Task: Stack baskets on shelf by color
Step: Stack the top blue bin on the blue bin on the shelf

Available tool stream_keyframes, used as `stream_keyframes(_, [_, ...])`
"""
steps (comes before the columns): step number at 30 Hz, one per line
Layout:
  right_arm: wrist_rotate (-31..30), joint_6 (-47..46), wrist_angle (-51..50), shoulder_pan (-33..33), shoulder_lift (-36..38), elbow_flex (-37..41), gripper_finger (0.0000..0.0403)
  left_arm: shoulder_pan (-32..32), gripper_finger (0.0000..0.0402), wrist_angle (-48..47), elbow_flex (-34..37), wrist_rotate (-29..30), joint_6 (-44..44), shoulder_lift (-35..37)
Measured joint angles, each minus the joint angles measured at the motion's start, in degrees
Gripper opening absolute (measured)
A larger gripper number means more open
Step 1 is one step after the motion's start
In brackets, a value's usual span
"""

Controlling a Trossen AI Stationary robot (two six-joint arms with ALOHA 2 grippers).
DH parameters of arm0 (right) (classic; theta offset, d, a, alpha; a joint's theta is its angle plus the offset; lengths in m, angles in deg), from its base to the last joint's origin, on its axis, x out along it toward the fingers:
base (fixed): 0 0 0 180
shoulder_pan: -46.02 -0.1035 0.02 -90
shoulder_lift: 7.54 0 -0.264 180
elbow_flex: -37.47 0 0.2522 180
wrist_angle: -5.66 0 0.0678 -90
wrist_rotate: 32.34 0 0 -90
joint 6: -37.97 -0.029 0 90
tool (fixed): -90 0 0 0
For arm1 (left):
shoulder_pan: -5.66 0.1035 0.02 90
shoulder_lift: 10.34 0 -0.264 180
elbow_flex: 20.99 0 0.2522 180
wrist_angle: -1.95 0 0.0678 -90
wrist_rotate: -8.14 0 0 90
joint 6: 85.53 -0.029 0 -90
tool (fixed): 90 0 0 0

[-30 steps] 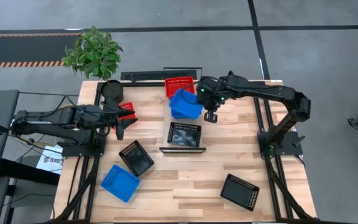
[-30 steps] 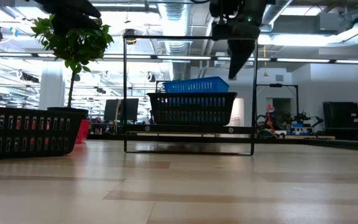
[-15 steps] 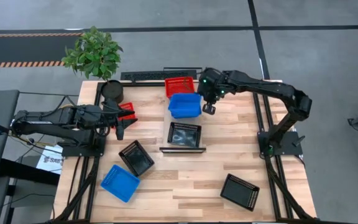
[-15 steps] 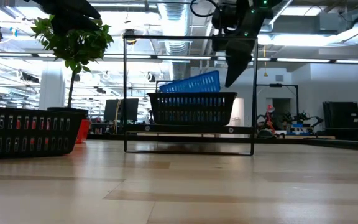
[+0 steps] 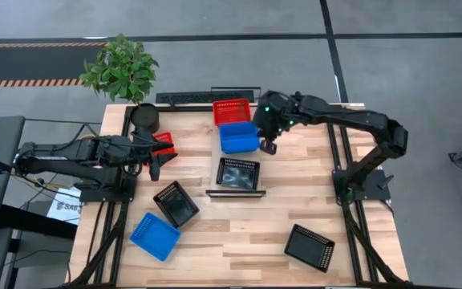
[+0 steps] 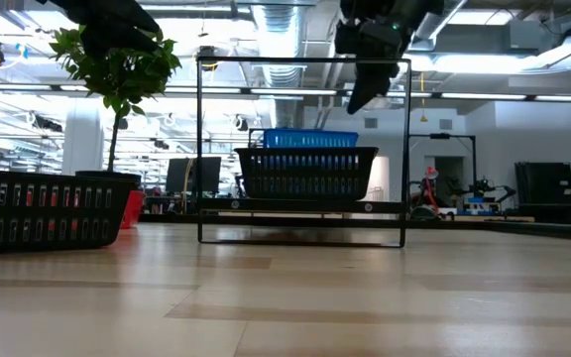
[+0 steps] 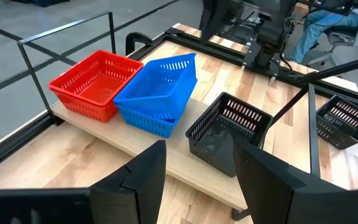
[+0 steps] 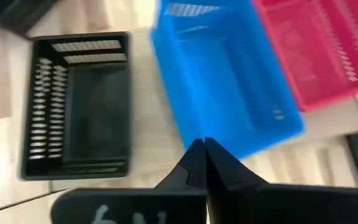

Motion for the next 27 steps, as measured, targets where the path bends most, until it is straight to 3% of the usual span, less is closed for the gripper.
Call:
stream_keyframes(5, [0.2,0.2,0.2,-3.1,-4.0,0.0,0.0004,0.0,0.0174,0.1,0.0,0.0,0.5,0.0])
stream_keyframes(15, [-1.3,-1.3,1.3,-2.6,-11.1,0.1,0.0007,0.0,0.0174,-1.3,0.0,0.0,1.0,0.0])
stream_keyframes(22, [-1.5,-1.4,2.1,-5.5,-6.9,0.1,0.0008,0.0,0.0174,-1.2,0.0,0.0,1.2,0.0])
stream_keyframes(27, [-11.9,-0.5,8.4,-7.0,-3.1,0.0,0.0006,0.0,0.0174,-1.2,0.0,0.1,1.2,0.0])
